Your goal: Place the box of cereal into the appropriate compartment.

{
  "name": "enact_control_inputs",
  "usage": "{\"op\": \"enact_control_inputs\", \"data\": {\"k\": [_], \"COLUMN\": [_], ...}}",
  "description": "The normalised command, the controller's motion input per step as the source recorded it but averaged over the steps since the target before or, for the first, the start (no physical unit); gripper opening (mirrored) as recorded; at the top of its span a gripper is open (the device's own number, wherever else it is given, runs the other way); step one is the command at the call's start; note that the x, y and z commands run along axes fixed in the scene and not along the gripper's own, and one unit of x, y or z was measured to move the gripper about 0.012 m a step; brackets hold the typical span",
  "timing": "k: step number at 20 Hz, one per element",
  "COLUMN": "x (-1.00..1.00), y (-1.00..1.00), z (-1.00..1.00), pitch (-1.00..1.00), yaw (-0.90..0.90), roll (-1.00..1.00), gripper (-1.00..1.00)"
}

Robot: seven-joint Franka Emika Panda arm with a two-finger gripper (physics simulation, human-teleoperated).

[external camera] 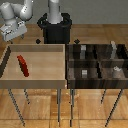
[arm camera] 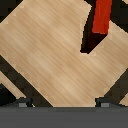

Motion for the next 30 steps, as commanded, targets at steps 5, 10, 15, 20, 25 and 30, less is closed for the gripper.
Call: {"op": "enact_control_inputs", "data": {"k": [5, 10, 15, 20, 25, 30], "x": [1.00, 0.80, 0.00, 0.20, 0.00, 0.40], "y": [0.00, 0.04, 0.00, 0.20, 0.40, 0.00], "z": [0.00, 0.00, 0.00, 0.00, 0.00, 0.00], "pitch": [0.00, 0.00, 0.00, 0.00, 0.00, 0.00], "yaw": [0.00, 0.00, 0.00, 0.00, 0.00, 0.00], "roll": [0.00, 0.00, 0.00, 0.00, 0.00, 0.00], "gripper": [1.00, 1.00, 1.00, 1.00, 1.00, 1.00]}}
